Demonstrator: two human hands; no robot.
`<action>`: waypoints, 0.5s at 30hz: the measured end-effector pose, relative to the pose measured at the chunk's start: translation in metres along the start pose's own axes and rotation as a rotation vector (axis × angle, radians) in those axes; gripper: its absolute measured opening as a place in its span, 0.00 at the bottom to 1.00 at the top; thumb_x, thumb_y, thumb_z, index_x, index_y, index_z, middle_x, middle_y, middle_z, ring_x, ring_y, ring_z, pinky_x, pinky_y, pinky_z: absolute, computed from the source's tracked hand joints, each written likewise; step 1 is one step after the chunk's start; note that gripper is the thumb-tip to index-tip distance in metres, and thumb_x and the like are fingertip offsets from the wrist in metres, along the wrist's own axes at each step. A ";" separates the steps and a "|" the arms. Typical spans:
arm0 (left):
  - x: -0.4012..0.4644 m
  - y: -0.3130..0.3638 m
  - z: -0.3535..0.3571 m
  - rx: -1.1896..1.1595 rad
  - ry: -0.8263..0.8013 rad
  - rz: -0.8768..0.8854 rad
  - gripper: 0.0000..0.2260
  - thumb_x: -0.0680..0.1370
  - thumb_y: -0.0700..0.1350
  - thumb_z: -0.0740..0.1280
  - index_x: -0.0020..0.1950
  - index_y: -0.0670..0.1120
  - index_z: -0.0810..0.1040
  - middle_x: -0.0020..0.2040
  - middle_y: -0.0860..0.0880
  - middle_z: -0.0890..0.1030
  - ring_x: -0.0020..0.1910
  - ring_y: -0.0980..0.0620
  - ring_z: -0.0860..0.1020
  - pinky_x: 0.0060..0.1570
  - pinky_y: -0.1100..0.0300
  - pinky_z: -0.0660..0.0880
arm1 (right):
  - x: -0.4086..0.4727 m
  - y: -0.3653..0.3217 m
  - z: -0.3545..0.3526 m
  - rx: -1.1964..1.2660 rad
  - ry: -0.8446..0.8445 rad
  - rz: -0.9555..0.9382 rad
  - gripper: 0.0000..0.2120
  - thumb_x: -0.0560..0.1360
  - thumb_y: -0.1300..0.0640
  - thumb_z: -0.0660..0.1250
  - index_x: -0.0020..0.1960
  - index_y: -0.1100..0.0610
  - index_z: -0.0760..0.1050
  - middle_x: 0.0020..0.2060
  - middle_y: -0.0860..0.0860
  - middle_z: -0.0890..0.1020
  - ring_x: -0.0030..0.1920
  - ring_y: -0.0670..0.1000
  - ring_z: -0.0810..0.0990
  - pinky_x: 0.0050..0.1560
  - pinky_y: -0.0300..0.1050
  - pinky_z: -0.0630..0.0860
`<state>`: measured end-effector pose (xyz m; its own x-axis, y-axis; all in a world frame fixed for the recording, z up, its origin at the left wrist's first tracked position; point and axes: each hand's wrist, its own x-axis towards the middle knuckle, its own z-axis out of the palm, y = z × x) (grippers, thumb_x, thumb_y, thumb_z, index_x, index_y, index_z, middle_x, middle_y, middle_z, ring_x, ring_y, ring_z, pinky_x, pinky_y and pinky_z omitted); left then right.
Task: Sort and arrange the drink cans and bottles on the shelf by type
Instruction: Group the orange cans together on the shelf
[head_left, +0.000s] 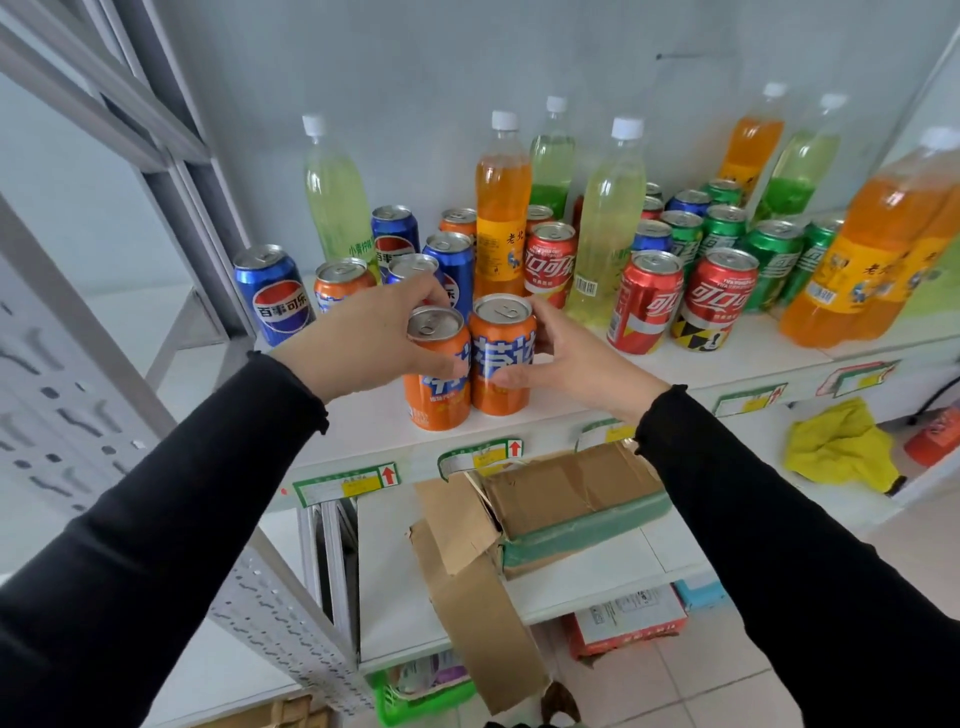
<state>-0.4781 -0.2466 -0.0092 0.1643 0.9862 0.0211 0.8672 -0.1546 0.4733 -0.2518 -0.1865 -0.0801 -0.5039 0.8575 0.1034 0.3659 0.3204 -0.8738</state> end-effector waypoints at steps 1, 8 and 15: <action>0.000 0.000 0.001 0.008 -0.008 0.001 0.24 0.71 0.58 0.75 0.63 0.58 0.70 0.52 0.58 0.78 0.44 0.61 0.76 0.36 0.65 0.72 | 0.000 0.000 0.000 0.003 -0.014 -0.005 0.39 0.71 0.56 0.79 0.76 0.52 0.63 0.69 0.46 0.76 0.67 0.45 0.76 0.70 0.52 0.72; -0.003 -0.011 -0.024 -0.178 0.129 -0.007 0.21 0.76 0.68 0.61 0.59 0.56 0.78 0.53 0.53 0.82 0.52 0.48 0.82 0.55 0.47 0.79 | 0.006 -0.018 -0.022 0.068 -0.019 0.069 0.37 0.74 0.27 0.56 0.77 0.45 0.64 0.72 0.44 0.73 0.70 0.45 0.72 0.71 0.50 0.70; 0.030 -0.029 -0.051 0.026 0.214 -0.030 0.22 0.76 0.61 0.67 0.67 0.52 0.75 0.62 0.54 0.79 0.62 0.51 0.77 0.60 0.54 0.72 | 0.059 -0.033 -0.035 0.095 0.068 0.100 0.26 0.80 0.41 0.63 0.75 0.49 0.67 0.71 0.47 0.74 0.69 0.46 0.73 0.71 0.50 0.71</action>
<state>-0.5227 -0.2099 0.0226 0.0372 0.9800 0.1957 0.8824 -0.1241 0.4538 -0.2665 -0.1320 -0.0283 -0.4134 0.9095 0.0428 0.3343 0.1954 -0.9220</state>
